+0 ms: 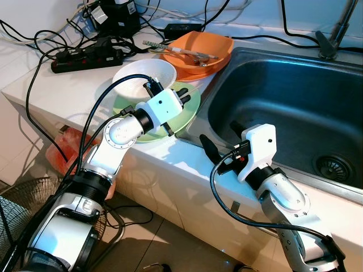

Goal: Kitchen organization

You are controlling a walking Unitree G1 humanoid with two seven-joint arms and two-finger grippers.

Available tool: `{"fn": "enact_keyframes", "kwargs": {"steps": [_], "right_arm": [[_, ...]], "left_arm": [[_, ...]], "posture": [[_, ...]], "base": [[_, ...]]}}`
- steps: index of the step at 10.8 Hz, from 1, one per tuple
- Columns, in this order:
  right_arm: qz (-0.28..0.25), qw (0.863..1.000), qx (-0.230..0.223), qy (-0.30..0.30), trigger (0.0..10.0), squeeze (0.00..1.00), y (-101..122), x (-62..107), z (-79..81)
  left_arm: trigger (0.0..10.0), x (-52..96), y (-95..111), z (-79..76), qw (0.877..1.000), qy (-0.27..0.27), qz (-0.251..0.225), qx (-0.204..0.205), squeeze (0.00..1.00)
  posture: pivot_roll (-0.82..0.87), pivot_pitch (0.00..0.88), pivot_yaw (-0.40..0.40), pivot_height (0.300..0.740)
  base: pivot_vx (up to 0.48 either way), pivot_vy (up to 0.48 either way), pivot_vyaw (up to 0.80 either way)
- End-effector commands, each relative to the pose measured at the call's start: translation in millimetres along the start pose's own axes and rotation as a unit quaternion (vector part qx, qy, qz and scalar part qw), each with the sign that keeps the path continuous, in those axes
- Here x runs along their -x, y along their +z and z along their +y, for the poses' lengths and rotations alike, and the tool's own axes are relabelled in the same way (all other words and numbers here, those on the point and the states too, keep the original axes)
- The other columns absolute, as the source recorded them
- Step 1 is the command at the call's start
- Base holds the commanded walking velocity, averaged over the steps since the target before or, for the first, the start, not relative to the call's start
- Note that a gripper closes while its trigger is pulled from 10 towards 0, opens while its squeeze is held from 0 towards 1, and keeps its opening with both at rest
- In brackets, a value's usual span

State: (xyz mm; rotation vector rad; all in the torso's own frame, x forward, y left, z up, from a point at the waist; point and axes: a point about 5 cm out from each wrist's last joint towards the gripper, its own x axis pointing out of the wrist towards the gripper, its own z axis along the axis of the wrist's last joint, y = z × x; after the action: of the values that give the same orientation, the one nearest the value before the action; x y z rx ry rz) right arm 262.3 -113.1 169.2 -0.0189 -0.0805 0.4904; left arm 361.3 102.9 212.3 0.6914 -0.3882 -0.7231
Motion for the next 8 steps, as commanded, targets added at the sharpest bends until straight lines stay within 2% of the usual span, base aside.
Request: {"fn": "enact_keyframes", "kwargs": {"steps": [1,5,8], "right_arm": [[-0.004,1.000,0.004,0.004,10.0,0.00,1,-1.8,1.6],[-0.006,1.000,0.004,0.002,10.0,0.00,1,-2.9,0.7],[-0.007,1.000,0.004,-0.001,10.0,0.00,2,-3.5,0.3]], "left_arm": [[0.4,2.2,2,3.0,1.000,0.003,-0.004,0.003,0.00],[0.0,-0.4,11,8.6,0.999,0.023,-0.029,0.012,0.00],[0.4,-4.6,24,20.0,0.996,0.062,-0.065,0.022,0.00]], "posture": [[0.00,0.120,0.141,0.740],[0.00,0.116,0.141,0.740],[0.00,0.114,0.141,0.740]], "base": [[0.000,0.000,0.00],[0.000,0.000,0.00],[0.000,0.000,0.00]]}}
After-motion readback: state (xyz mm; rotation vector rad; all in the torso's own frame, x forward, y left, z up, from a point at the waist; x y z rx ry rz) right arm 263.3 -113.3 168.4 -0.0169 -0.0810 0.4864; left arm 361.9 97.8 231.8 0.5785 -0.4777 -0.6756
